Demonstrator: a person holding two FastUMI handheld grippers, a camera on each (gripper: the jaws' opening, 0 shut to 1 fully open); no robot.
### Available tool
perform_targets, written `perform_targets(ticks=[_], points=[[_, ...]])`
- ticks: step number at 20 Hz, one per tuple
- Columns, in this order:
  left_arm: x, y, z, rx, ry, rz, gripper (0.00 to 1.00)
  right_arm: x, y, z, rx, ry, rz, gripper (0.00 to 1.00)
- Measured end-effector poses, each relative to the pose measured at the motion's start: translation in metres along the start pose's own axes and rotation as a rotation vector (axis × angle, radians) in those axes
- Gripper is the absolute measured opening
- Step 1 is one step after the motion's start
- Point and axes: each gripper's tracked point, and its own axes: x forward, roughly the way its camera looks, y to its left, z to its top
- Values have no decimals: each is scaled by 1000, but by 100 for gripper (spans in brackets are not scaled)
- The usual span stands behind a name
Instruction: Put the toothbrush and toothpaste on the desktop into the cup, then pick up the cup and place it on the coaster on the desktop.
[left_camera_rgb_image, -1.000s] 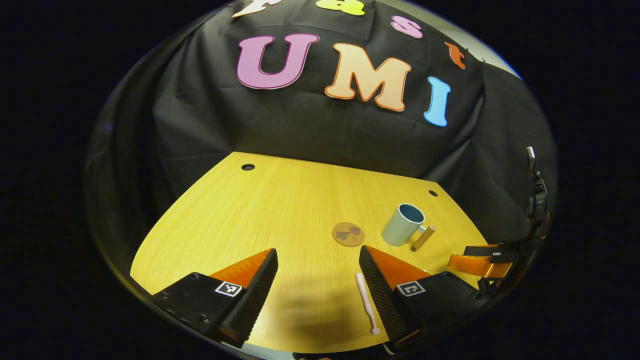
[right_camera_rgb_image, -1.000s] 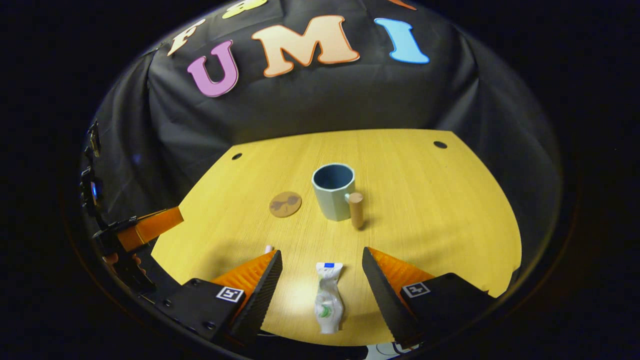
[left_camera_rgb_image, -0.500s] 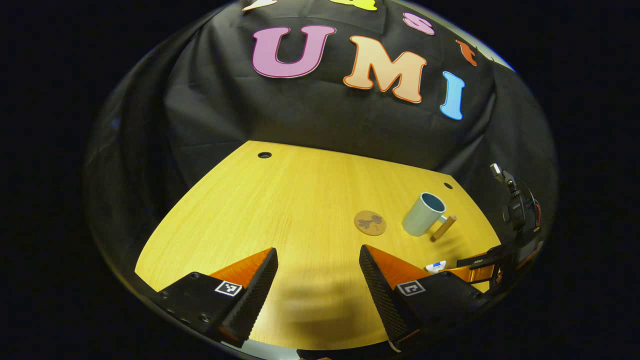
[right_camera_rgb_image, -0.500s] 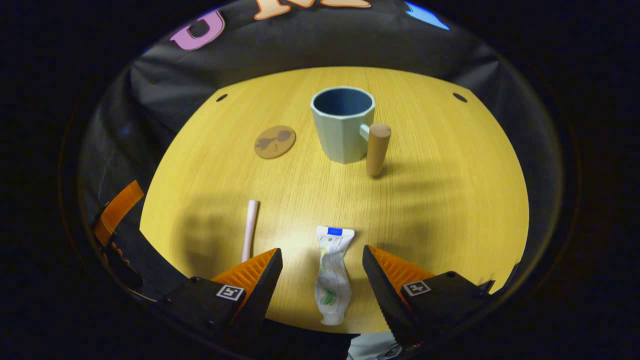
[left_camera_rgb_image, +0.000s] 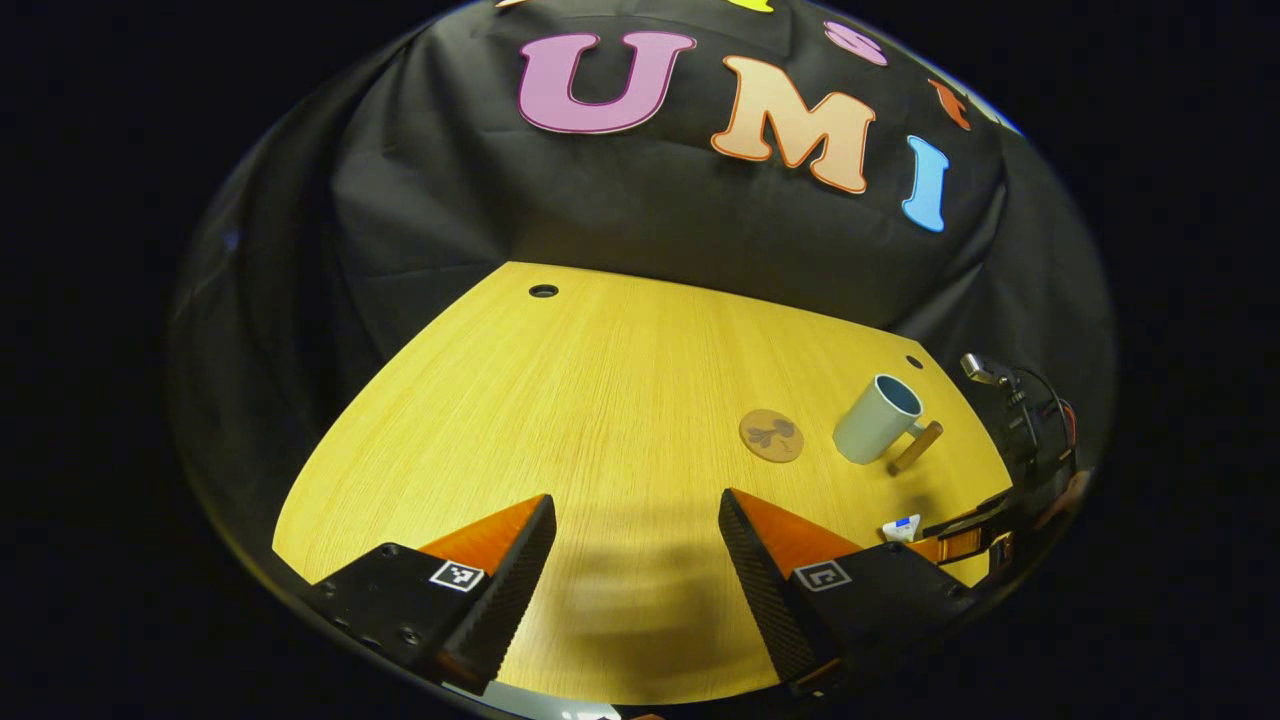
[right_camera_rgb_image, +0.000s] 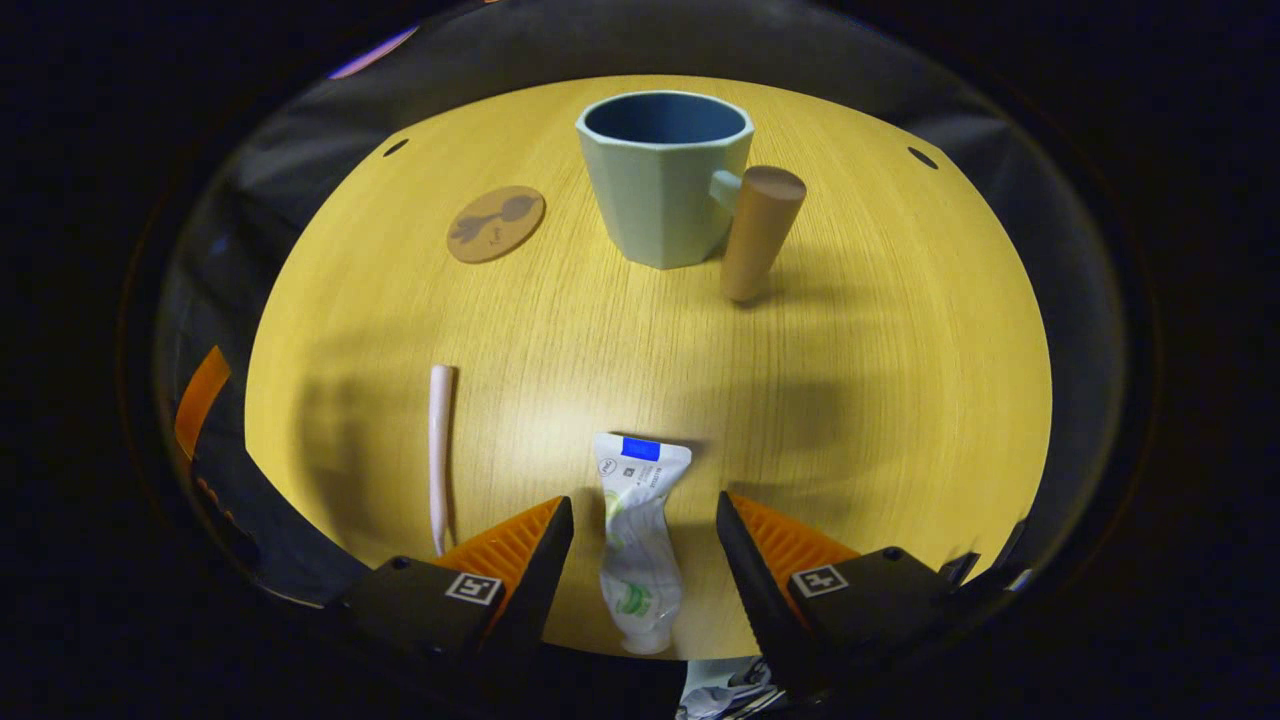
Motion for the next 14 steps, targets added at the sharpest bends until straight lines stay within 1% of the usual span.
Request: perform_targets(ticks=[1, 3, 6, 7, 8, 9, 10, 11, 12, 14], points=[[1, -2, -1, -4, 6, -5, 96, 2, -2, -1, -6, 12, -7, 84], [4, -5, -4, -13, 17, -15, 96, 7, -2, -1, -7, 31, -11, 83], [8, -7, -10, -16, 30, -29, 96, 11, -2, 0, 4, 49, -16, 51], [8, -6, -11, -13, 33, -30, 96, 13, -4, -1, 1, 55, -18, 48], [10, -7, -11, -13, 38, -30, 96, 11, -6, -2, -4, 66, -23, 52], [11, -6, -11, -16, 41, -30, 96, 13, -7, -1, -5, 57, -30, 48], [12, -6, -13, -20, 44, -31, 96, 13, -8, -2, -4, 61, -35, 41], [13, -7, -14, -23, 48, -32, 96, 14, -11, -1, -3, 58, -45, 43], [14, -9, -14, -25, 52, -33, 96, 15, -11, -2, 0, 60, -44, 34], [16, -13, -16, -29, 61, -41, 96, 13, -13, -2, -26, 59, -40, 24]])
